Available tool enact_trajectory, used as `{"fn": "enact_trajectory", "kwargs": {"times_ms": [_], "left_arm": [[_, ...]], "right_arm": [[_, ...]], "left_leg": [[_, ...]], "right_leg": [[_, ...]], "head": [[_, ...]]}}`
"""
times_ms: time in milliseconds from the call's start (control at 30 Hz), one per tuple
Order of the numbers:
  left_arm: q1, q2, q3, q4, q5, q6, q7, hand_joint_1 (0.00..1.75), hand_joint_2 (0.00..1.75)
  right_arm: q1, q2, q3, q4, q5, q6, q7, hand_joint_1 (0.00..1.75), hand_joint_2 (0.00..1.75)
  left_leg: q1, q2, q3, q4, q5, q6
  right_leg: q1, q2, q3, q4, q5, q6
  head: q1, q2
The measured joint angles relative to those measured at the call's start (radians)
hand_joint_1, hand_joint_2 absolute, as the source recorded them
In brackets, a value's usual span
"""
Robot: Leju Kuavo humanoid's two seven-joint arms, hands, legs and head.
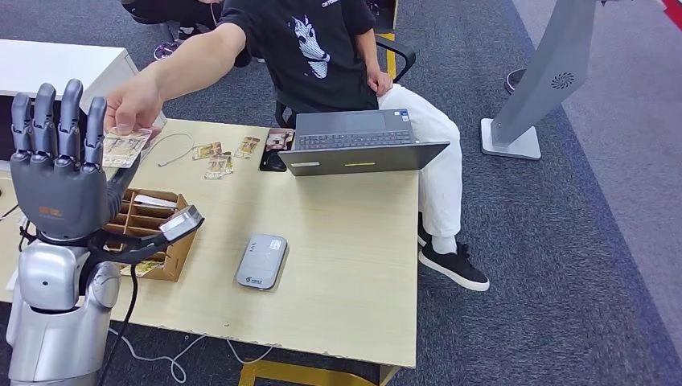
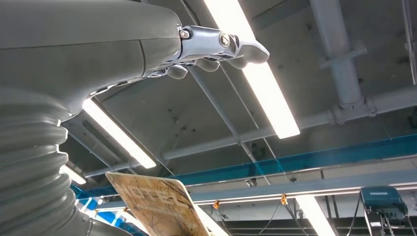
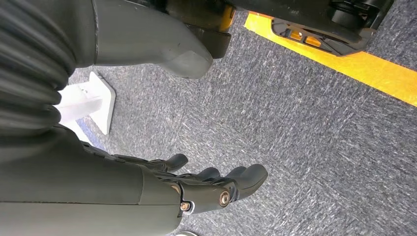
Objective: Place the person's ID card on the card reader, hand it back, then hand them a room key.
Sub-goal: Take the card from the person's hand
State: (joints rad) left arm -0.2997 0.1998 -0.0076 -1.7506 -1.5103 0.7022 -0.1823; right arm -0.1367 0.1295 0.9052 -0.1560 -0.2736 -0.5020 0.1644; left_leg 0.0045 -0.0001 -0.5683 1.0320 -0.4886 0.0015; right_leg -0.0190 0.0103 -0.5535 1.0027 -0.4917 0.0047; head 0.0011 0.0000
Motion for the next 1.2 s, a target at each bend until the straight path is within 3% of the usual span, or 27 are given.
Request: {"fn": "enact_trajectory", "kwargs": {"times_ms": [167, 300, 833, 1200], "left_arm": [[0.001, -0.004, 0.0, -0.019, 0.0, 0.0, -0.001, 0.0, 1.75], [0.001, -0.006, -0.001, -0.034, 0.0, 0.0, -0.013, 1.72, 1.75], [0.006, -0.01, -0.031, -0.037, 0.001, -0.001, 0.034, 1.75, 1.75], [0.006, -0.014, -0.031, -0.038, 0.005, -0.001, 0.004, 1.75, 1.75]], "right_arm": [[0.0, 0.0, 0.0, 0.0, 0.001, -0.001, 0.0, 0.0, 1.75], [0.001, -0.001, 0.0, 0.0, 0.001, -0.002, 0.002, 0.0, 1.75], [0.003, -0.009, -0.001, 0.0, 0.005, -0.004, 0.003, 0.0, 1.75], [0.004, -0.01, -0.001, 0.0, 0.005, -0.005, 0.002, 0.0, 1.75]], "left_leg": [[0.0, 0.0, 0.0, 0.0, 0.0, 0.0], [0.0, 0.0, 0.0, 0.0, 0.0, 0.0], [0.0, 0.0, 0.0, 0.0, 0.0, 0.0], [0.0, 0.0, 0.0, 0.0, 0.0, 0.0]], "right_leg": [[0.0, 0.0, 0.0, 0.0, 0.0, 0.0], [0.0, 0.0, 0.0, 0.0, 0.0, 0.0], [0.0, 0.0, 0.0, 0.0, 0.0, 0.0], [0.0, 0.0, 0.0, 0.0, 0.0, 0.0]], "head": [[0.0, 0.0], [0.0, 0.0], [0.0, 0.0], [0.0, 0.0]]}}
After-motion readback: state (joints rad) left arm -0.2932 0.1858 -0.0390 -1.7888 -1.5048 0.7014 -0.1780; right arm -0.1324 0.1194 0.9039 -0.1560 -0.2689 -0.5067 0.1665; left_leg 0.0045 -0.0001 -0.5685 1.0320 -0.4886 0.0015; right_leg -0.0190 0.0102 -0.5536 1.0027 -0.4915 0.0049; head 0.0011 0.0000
